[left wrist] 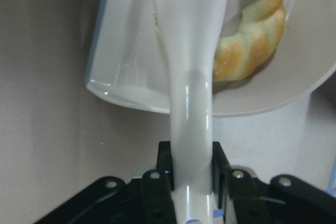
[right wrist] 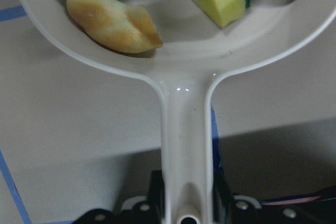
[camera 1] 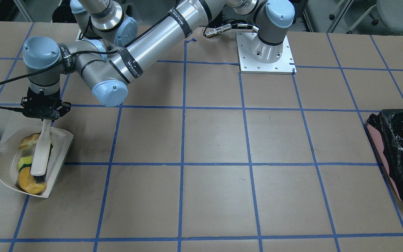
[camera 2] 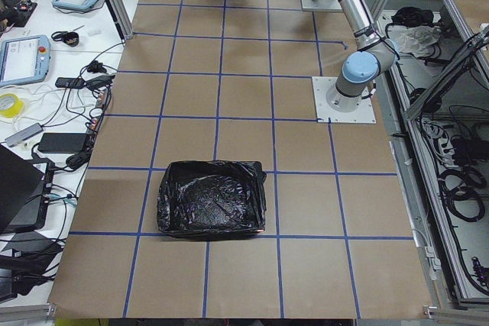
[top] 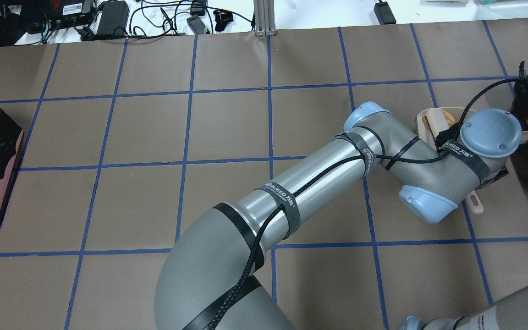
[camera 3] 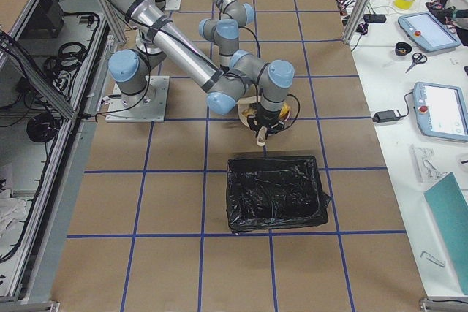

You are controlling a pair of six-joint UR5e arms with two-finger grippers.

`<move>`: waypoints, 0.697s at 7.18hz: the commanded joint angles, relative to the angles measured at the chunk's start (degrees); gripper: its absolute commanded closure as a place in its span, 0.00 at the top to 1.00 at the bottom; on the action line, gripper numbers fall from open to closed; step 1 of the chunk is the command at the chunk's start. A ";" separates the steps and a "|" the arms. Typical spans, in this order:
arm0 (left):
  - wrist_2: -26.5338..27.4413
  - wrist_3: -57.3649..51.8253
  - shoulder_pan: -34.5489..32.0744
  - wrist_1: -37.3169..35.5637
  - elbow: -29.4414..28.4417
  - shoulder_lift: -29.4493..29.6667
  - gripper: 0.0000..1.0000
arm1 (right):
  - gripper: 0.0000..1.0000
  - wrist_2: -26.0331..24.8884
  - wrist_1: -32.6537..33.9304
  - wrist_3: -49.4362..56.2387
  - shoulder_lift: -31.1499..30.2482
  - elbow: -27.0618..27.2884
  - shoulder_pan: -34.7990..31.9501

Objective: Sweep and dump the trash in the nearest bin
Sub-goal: 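Sweep the potato, sponge and bread into the dustpan with the left-held brush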

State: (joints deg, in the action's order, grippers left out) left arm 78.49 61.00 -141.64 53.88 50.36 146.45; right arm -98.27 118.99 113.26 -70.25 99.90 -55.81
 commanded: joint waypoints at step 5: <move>-1.32 -0.97 0.57 1.14 7.70 -6.95 0.00 | 0.00 2.64 -0.60 0.38 -0.15 -0.66 0.00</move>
State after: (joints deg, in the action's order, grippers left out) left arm 77.20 59.67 -141.28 54.47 54.47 142.19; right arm -95.75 118.39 113.15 -70.34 99.57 -55.81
